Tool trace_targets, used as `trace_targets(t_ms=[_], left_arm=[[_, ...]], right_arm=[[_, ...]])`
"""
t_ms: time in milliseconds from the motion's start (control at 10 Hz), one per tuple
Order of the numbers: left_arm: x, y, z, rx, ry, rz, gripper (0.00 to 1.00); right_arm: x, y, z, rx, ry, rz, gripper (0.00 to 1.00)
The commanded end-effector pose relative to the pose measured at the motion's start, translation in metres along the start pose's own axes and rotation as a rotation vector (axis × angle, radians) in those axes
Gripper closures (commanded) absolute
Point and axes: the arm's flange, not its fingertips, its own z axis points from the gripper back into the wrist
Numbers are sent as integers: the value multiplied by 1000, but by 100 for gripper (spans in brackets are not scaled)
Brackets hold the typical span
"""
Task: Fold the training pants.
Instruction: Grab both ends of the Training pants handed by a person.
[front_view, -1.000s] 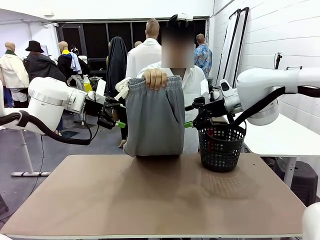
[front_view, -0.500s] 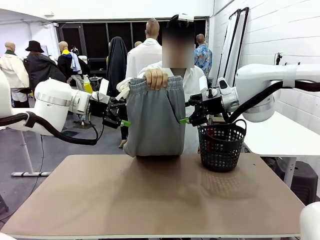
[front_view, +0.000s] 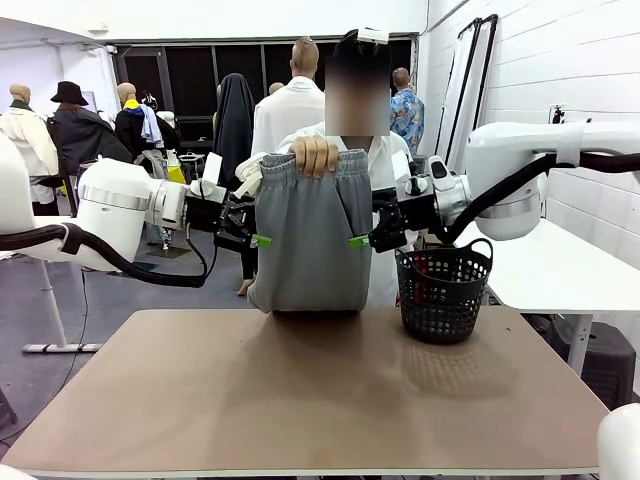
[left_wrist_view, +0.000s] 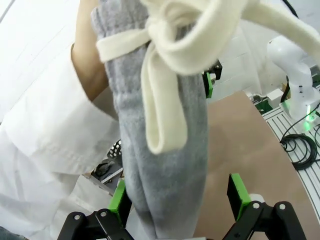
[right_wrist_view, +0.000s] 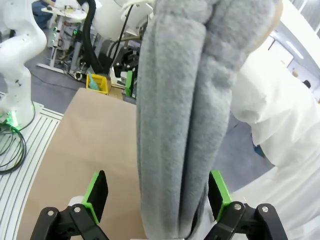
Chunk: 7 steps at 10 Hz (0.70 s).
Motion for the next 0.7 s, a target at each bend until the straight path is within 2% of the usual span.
trace_targets(t_ms=[0, 600], left_arm=[[5, 2, -6, -3, -53, -12, 0], [36, 0, -8, 35, -109, 31, 0]], right_arm=[[0, -8, -11, 10, -29, 20, 0], [15, -7, -20, 31, -71, 63, 0]])
